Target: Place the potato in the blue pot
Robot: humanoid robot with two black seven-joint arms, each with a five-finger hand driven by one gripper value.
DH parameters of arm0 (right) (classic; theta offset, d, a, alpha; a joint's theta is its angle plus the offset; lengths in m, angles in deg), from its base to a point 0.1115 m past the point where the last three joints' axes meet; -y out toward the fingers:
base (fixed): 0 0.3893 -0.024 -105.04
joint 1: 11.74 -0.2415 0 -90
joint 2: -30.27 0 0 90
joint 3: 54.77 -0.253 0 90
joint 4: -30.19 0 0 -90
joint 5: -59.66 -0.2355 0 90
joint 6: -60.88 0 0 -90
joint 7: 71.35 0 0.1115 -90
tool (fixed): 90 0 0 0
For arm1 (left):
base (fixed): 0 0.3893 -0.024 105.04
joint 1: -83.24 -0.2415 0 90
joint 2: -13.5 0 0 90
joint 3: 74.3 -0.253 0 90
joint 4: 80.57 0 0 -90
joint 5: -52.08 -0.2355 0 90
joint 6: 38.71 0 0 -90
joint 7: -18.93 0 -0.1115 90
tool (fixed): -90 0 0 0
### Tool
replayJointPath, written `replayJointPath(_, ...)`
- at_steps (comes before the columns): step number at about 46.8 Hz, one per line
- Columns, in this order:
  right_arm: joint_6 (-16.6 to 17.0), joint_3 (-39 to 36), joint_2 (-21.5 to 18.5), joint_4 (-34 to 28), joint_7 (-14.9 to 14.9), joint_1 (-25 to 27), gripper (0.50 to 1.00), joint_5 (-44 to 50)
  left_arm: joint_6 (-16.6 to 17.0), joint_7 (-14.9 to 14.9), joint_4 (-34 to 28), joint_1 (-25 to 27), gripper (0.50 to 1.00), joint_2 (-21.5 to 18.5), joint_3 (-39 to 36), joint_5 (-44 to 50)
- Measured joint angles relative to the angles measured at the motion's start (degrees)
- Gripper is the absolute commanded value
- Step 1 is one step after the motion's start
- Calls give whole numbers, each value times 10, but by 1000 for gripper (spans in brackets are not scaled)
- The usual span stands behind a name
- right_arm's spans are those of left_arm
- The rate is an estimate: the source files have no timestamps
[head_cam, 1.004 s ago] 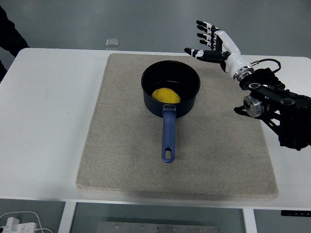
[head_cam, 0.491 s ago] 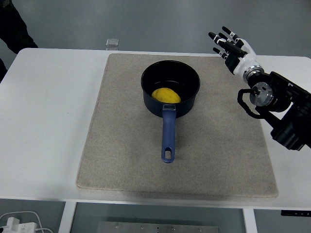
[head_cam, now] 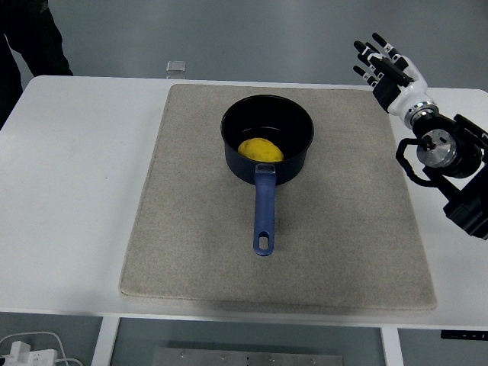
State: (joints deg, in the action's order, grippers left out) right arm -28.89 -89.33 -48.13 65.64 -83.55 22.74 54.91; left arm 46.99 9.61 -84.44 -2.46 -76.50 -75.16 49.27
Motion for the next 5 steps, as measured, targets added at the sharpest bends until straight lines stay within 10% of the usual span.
replayJointPath(5, 4, -1, 4, -5, 0, 2, 928, 0, 0, 0, 0, 0, 996, 0, 0, 0)
